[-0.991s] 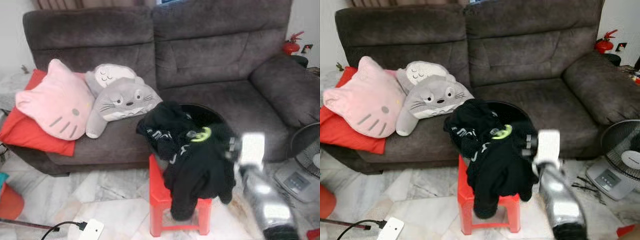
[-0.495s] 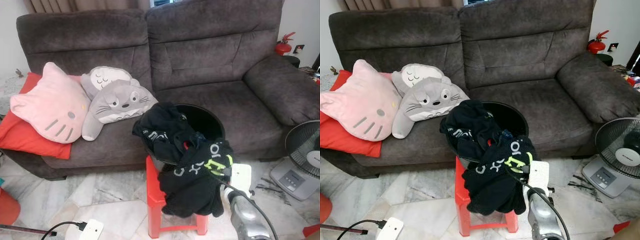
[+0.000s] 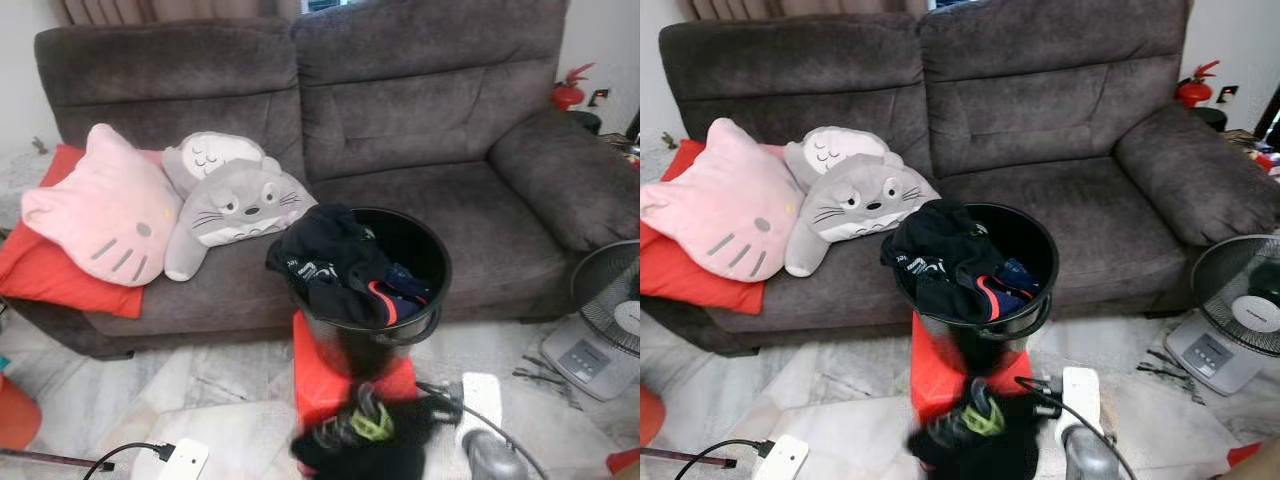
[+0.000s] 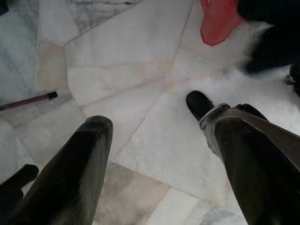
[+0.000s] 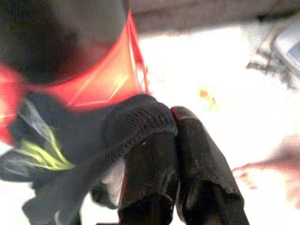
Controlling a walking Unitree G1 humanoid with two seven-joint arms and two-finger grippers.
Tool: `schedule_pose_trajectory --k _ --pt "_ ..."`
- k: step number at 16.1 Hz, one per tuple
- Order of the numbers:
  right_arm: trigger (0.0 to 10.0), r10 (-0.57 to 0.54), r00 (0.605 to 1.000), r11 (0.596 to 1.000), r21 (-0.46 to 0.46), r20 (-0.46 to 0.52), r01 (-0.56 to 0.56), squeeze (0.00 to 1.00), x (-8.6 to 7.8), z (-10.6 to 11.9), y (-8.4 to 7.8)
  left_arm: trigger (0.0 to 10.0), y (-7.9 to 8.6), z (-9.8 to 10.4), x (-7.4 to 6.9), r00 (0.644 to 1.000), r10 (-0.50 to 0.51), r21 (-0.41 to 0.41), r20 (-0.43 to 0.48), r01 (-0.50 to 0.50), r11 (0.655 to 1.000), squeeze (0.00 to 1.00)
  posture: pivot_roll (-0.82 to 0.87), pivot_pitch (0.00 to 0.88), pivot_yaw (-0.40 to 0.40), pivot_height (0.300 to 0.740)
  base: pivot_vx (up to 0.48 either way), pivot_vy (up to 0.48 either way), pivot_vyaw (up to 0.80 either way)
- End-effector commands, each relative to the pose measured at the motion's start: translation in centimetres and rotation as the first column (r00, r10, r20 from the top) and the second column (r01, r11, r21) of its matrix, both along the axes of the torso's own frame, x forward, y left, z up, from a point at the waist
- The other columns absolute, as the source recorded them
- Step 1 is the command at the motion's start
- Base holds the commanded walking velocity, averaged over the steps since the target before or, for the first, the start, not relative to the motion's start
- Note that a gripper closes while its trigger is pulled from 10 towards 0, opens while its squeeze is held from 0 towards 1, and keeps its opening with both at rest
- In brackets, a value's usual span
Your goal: Hang hanger
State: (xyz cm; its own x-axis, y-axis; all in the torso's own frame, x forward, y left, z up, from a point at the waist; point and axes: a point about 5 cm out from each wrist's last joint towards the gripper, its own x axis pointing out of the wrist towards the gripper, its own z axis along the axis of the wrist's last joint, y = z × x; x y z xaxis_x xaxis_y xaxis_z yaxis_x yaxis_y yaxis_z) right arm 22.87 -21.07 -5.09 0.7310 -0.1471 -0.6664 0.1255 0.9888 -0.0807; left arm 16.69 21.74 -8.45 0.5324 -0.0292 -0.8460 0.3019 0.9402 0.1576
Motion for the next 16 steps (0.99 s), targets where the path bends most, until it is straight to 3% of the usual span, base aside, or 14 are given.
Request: schedule_pose_trajectory --k 1,3,6,7,9,11,16 --pt "10.0 0.024 0.999 0.997 -0.070 -0.024 -0.026 0.00 0.2 0.1 -0.3 10.0 0.5 -0.1 -0.4 1.000 -0.006 0.014 -0.030 0.006 1.000 0.00 -0.31 0.000 0.095 0.740 0.000 0.000 0.00" --pt "10.0 -0.039 0.992 0.994 -0.105 -0.122 0.026 0.00 -1.4 -0.9 -1.3 10.0 0.4 -0.1 -0.4 1.000 0.005 0.011 -0.023 -0.005 1.000 0.00 -0.30 0.000 0.089 0.740 0.000 0.000 0.00" --pt "10.0 -0.140 0.977 0.990 -0.034 -0.160 0.137 0.00 -3.5 -2.1 -1.2 10.0 0.5 -0.1 -0.4 1.000 0.012 0.012 -0.022 -0.012 1.000 0.00 -0.30 0.000 0.097 0.740 0.000 0.000 0.00" --pt "10.0 -0.210 0.958 0.976 0.007 -0.196 0.216 0.00 -4.9 -2.9 -1.2 10.0 0.5 -0.1 -0.4 1.000 0.010 0.013 -0.023 -0.010 1.000 0.00 -0.29 0.000 0.095 0.740 0.000 0.000 0.00" --pt "10.0 -0.259 0.940 0.962 0.030 -0.219 0.272 0.00 -5.9 -3.3 -1.2 10.0 0.5 -0.1 -0.4 1.000 0.011 0.011 -0.021 -0.011 1.000 0.00 -0.29 0.000 0.094 0.740 0.000 0.000 0.00" --pt "10.0 -0.384 0.891 0.906 0.088 -0.241 0.414 0.00 -7.9 -4.1 -1.5 10.0 0.5 -0.1 -0.3 1.000 0.009 0.012 -0.022 -0.009 1.000 0.00 -0.28 0.000 0.097 0.740 0.000 0.000 0.00" --pt "10.0 -0.370 0.891 0.913 0.074 -0.263 0.401 0.00 -9.1 -4.4 -1.9 10.0 0.5 0.0 -0.3 1.000 0.007 0.013 -0.022 -0.007 1.000 0.00 -0.28 0.000 0.094 0.740 0.000 0.000 0.00"
